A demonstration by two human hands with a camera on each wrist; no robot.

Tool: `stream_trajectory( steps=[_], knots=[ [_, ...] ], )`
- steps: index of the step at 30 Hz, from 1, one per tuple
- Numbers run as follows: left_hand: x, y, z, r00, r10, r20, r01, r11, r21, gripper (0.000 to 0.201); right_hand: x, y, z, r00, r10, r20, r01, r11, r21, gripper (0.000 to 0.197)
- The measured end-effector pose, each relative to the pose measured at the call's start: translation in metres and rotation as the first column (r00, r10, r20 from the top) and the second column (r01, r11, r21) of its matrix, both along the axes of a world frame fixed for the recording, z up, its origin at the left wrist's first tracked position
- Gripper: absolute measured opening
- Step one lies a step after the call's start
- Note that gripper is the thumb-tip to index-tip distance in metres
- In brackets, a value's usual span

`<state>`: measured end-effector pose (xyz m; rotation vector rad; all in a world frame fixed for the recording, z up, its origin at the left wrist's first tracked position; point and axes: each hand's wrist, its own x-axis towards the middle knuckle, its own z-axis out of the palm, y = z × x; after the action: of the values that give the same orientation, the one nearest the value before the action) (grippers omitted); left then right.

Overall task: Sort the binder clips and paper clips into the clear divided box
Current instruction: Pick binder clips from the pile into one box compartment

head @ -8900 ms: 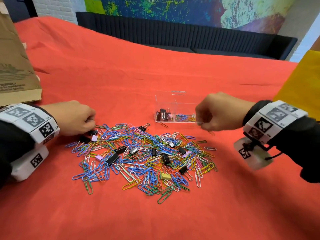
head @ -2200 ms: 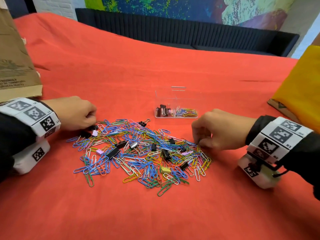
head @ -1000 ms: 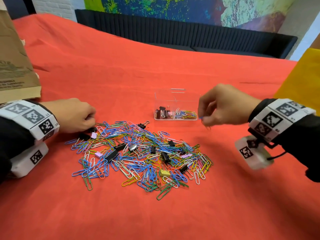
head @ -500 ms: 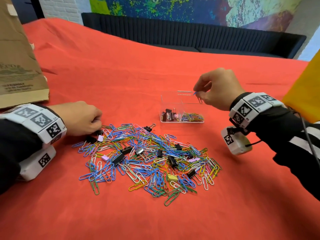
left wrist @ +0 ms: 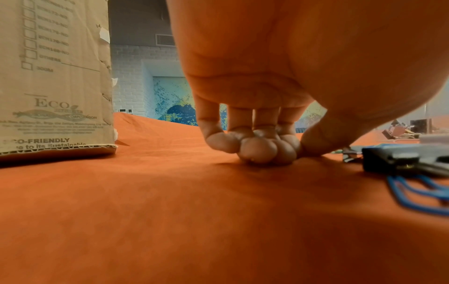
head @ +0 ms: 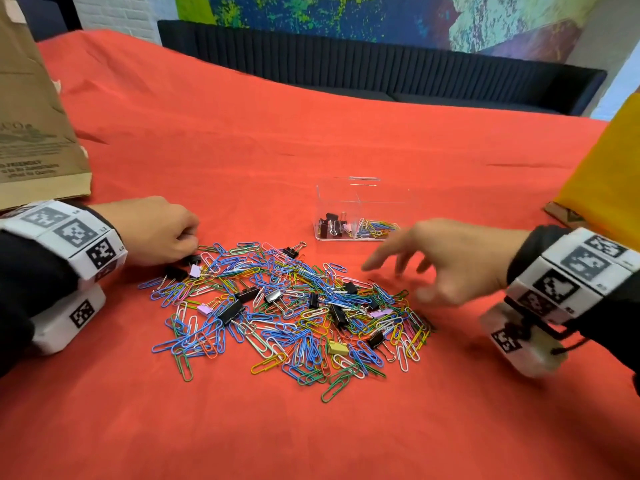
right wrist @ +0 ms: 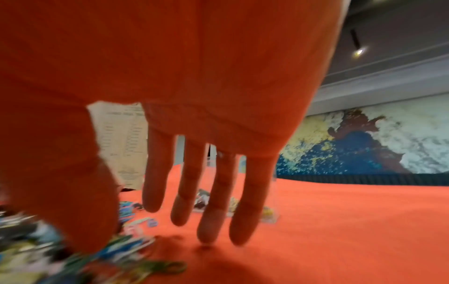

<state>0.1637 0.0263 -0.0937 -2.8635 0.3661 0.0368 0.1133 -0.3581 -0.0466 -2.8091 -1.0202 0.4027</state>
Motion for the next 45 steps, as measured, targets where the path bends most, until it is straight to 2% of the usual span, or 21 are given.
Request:
stream_trajectory(
  steps=[2,3,8,11,20,22,25,28,33,36,39,41,42,45],
  knots=[
    [0.0,0.0,0.001,1.0,0.001,0.0,-0.001,1.0,0.0,0.026,-0.009,0.002,-0.008,0.998,0.057,-0.041,-0.059,0.997,-0.041,0.067],
    [0.0,0.0,0.001,1.0,0.0,0.001,0.0,1.0,0.002,0.027,-0.011,0.003,-0.012,0.997,0.072,-0.019,-0.072,0.996,-0.047,0.064],
    [-0.001,-0.002,0.001,1.0,-0.003,0.011,0.003,1.0,0.002,0.026,-0.009,0.007,-0.015,0.994,0.054,0.091,-0.05,0.998,-0.048,0.024],
    [-0.001,-0.001,0.0,1.0,-0.001,0.01,0.001,1.0,-0.008,0.026,-0.003,0.005,-0.01,0.994,-0.003,0.108,0.005,1.0,-0.019,0.015],
    [0.0,0.0,-0.001,1.0,-0.005,0.01,0.005,1.0,-0.009,0.026,0.013,-0.001,0.017,0.97,-0.164,0.177,0.134,0.977,0.168,0.019],
    [0.0,-0.001,0.0,1.0,-0.011,0.014,0.011,1.0,-0.005,0.026,0.024,-0.002,0.025,0.938,-0.226,0.264,0.168,0.96,0.224,0.02],
    [-0.001,-0.001,0.0,1.0,-0.014,0.014,0.014,1.0,-0.005,0.026,0.044,0.001,0.037,0.849,-0.338,0.406,0.229,0.928,0.294,0.017],
    [-0.001,-0.001,-0.001,1.0,-0.016,0.019,0.016,1.0,-0.01,0.026,0.063,0.008,0.04,0.797,-0.414,0.44,0.298,0.903,0.31,0.016],
    [0.0,0.0,0.0,1.0,-0.008,0.017,0.008,1.0,-0.018,0.026,0.076,0.017,0.031,0.813,-0.41,0.413,0.343,0.911,0.23,0.027],
    [0.0,-0.001,0.0,1.0,-0.007,0.014,0.008,1.0,-0.012,0.027,0.075,0.014,0.03,0.806,-0.41,0.428,0.324,0.909,0.261,0.03],
    [0.0,-0.001,0.001,1.0,-0.001,0.014,0.002,1.0,-0.018,0.027,0.064,0.007,0.033,0.779,-0.399,0.483,0.277,0.911,0.306,0.025],
    [0.001,0.001,0.001,1.0,0.009,0.008,-0.008,1.0,-0.024,0.026,0.05,0.004,0.033,0.804,-0.34,0.488,0.234,0.935,0.267,0.022],
    [0.001,0.001,0.001,1.0,0.01,0.004,-0.01,1.0,-0.026,0.026,0.041,0.002,0.033,0.844,-0.291,0.451,0.214,0.953,0.214,0.021],
    [0.002,0.001,0.0,1.0,0.001,0.005,-0.001,1.0,-0.017,0.025,0.015,0.002,0.029,0.975,-0.169,0.146,0.178,0.983,-0.05,0.033]
  ],
)
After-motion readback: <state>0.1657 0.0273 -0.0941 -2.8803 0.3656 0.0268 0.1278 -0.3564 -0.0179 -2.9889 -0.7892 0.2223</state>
